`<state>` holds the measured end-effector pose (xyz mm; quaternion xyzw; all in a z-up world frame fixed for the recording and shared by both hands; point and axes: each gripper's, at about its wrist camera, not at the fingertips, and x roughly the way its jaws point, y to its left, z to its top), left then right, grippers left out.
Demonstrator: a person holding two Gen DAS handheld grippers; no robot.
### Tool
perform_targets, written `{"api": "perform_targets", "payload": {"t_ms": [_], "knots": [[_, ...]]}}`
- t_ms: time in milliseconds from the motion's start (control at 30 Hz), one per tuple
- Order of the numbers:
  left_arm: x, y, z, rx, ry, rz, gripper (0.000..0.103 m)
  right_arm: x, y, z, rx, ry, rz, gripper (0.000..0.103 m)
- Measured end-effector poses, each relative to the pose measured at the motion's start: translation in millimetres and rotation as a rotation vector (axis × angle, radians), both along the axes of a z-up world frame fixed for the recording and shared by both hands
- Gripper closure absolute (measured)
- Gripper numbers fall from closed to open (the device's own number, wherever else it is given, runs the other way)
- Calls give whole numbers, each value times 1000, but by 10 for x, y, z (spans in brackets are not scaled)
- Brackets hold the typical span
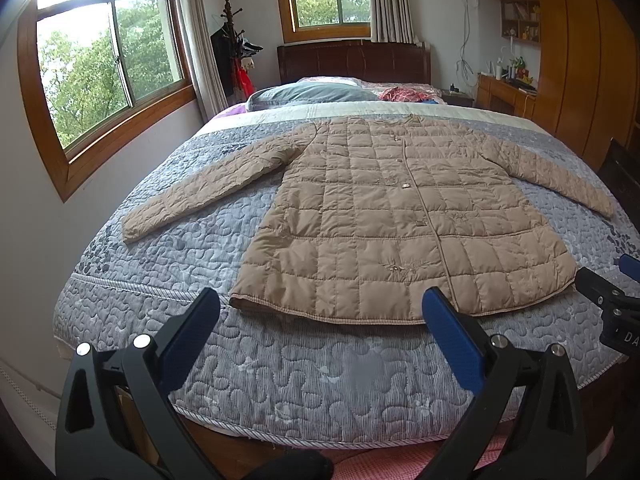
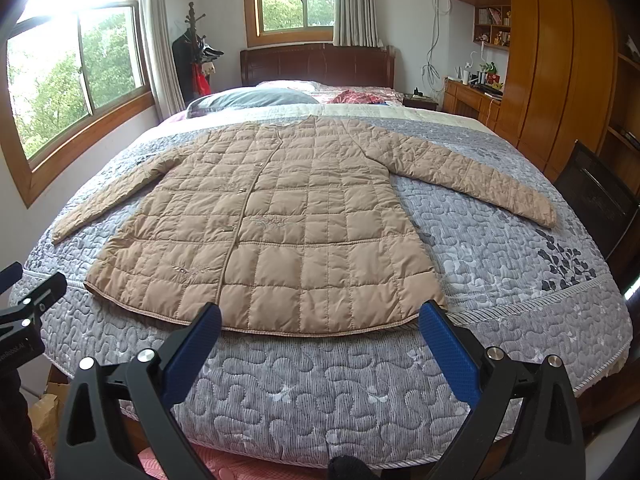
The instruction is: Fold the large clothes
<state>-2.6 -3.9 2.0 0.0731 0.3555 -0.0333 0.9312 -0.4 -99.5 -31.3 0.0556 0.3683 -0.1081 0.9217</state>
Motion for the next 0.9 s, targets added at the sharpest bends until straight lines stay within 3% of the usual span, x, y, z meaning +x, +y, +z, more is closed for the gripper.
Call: {"api": "perform_targets", "payload": {"t_ms": [533, 700, 900], "knots": [[212, -44, -60, 4, 9, -9, 3, 170, -173, -11, 2, -2, 2, 4], [608, -220, -118, -6, 45, -70, 3, 393, -675, 48, 23, 11, -30, 4], [1379, -677, -233, -28, 197, -216, 3, 771, -1690, 130, 67, 20, -148, 4]]}}
